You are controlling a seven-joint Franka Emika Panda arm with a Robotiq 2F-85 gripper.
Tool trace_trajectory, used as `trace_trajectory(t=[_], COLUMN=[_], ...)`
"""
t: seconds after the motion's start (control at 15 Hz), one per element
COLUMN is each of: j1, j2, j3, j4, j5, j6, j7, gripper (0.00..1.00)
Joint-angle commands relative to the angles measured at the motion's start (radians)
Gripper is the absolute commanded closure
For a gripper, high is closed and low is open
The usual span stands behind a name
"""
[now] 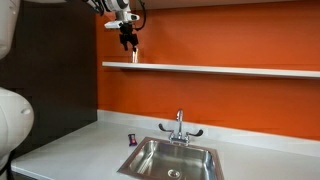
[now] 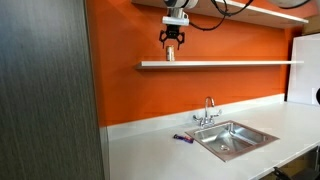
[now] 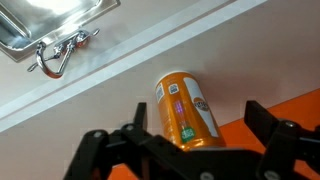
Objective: Put the orange can on the bottom shelf above the sink.
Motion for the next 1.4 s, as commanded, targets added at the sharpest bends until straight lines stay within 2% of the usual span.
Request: trace_trajectory(t=[0.0, 0.6, 1.0, 1.33], j1=[0.004, 0.036, 0.021, 0.024], j2=[-0.117, -0.364, -0.544, -0.676], j3=[0.004, 0.019, 0.073, 0.089], j4=[-0.165, -0.516, -0.737, -0.893], j5=[0.007, 0.026, 0.068, 0.150], j6=[0.058, 0.169, 0.160, 0.132], j7=[0.024, 0.010, -0.006, -0.085], gripper=[0.00, 0.00, 0.00, 0.00])
